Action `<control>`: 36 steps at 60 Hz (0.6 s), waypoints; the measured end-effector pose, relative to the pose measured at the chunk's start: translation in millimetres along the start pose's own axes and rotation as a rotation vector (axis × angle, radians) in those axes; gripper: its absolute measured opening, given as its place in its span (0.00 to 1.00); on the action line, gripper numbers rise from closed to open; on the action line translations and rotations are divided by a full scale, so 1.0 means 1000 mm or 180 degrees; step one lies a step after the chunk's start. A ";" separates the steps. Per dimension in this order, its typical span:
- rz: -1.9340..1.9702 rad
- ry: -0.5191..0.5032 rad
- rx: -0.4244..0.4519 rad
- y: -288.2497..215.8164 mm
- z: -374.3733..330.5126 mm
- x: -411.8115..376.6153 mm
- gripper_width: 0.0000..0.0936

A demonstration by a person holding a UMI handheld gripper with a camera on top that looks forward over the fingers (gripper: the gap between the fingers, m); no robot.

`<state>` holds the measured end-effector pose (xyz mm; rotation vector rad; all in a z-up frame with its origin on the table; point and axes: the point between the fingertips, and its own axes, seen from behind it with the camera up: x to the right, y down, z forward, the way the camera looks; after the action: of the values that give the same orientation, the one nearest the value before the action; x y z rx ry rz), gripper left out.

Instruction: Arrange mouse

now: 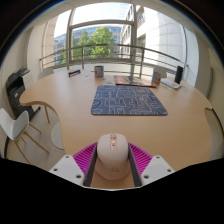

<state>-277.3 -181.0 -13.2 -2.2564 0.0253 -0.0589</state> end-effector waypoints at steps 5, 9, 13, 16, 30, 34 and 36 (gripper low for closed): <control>0.0002 -0.0061 0.0041 0.000 0.002 0.000 0.56; -0.0014 -0.0065 0.0063 -0.002 0.002 0.001 0.52; 0.0010 -0.0074 0.0033 -0.001 0.002 -0.001 0.48; 0.0036 -0.0083 0.0000 -0.001 0.002 -0.001 0.46; 0.0125 -0.0045 0.0176 -0.056 -0.031 0.002 0.44; 0.0049 -0.0009 0.0440 -0.107 -0.050 0.006 0.44; 0.0040 0.0011 0.0590 -0.134 -0.058 0.008 0.44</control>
<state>-272.8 -141.4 127.9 -2.0707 0.0343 -0.0562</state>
